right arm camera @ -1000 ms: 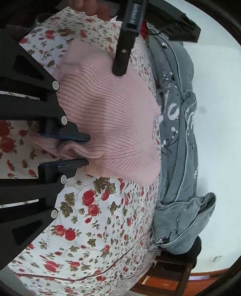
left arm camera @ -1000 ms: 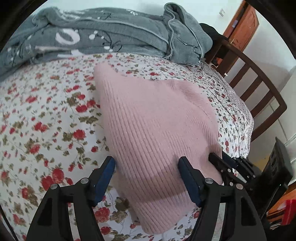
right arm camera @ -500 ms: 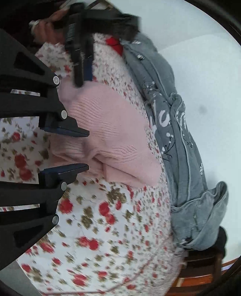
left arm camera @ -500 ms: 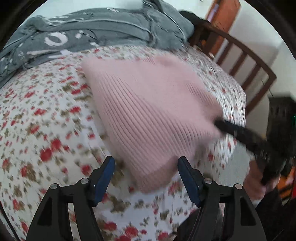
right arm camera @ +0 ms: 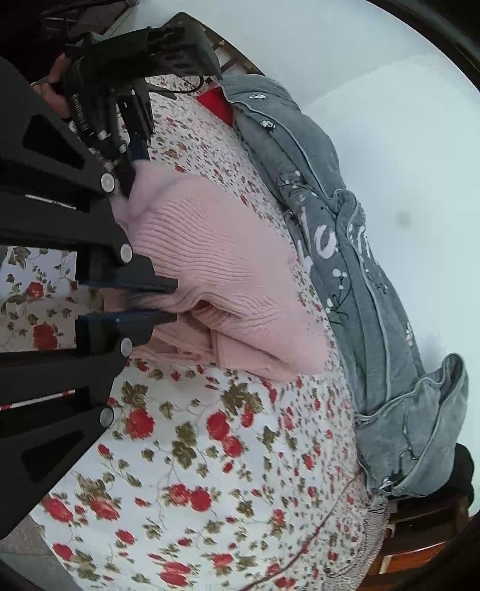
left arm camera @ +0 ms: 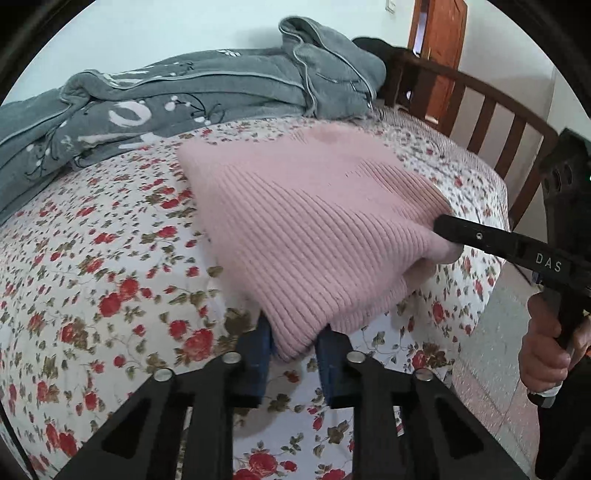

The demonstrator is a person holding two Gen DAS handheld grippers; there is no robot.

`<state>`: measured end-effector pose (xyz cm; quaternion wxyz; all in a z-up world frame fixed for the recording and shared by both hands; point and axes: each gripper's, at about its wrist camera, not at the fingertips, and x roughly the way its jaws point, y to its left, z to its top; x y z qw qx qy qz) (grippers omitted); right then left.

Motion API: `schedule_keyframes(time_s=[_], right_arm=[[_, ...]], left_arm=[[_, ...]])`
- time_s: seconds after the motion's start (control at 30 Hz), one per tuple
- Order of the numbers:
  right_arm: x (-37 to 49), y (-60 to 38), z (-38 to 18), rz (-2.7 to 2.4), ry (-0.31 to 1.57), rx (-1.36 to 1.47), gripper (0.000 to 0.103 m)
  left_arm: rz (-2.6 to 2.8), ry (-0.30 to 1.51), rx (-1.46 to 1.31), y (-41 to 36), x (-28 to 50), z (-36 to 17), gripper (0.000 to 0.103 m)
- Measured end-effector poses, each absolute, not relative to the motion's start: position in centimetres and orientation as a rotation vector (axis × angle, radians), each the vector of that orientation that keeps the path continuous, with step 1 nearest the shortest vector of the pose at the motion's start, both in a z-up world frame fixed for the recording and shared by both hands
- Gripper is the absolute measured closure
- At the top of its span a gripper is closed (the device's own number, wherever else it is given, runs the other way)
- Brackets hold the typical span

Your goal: Fold small clothes

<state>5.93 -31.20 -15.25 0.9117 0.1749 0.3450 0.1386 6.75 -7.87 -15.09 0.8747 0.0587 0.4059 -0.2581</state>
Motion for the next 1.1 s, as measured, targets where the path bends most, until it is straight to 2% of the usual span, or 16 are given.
schedule_keyframes(time_s=[0.2, 0.33, 0.43, 0.53, 0.67, 0.7, 0.83, 0.87, 0.9, 1.0, 1.1], right_arm=[[4.7, -32.4, -14.2, 0.302, 0.651, 0.356, 0.098], [5.7, -32.6, -17.0, 0.273, 0.742, 0.376, 0.098], [5.9, -32.3, -18.0, 0.267, 0.79, 0.377, 0.096], [5.6, -31.7, -16.5, 0.275, 0.783, 0.337, 0.084], [5.4, -30.9, -13.4, 0.294, 0.684, 0.248, 0.051], [5.6, -30.8, -12.8, 0.289, 0.655, 0.233, 0.05], [8.2, -30.8, -12.8, 0.262, 0.653, 0.275, 0.053], [9.0, -31.0, -13.4, 0.252, 0.67, 0.303, 0.069], [9.9, -31.2, -14.2, 0.244, 0.692, 0.335, 0.09], [9.3, -31.5, -14.4, 0.266, 0.651, 0.326, 0.091], [7.5, -32.7, -13.7, 0.289, 0.575, 0.344, 0.091]], left_arm=[[-0.553, 0.891, 0.025, -6.2, 6.9, -16.4, 0.089], [-0.541, 0.909, 0.027, -6.6, 6.8, -17.0, 0.088], [-0.533, 0.913, 0.079, -7.1, 6.3, -16.8, 0.084], [-0.531, 0.919, 0.131, -7.0, 6.0, -16.6, 0.077], [-0.531, 0.926, 0.074, -5.0, 6.2, -16.1, 0.066], [-0.533, 0.935, 0.048, -4.4, 6.3, -16.0, 0.064], [-0.481, 0.922, 0.054, -3.3, 6.6, -15.1, 0.061], [-0.463, 0.915, 0.061, -3.2, 6.8, -14.8, 0.061], [-0.445, 0.911, 0.057, -3.0, 7.1, -14.5, 0.061], [-0.429, 0.898, 0.0, -2.1, 8.0, -13.5, 0.061], [-0.455, 0.909, -0.079, -1.7, 9.5, -13.1, 0.057]])
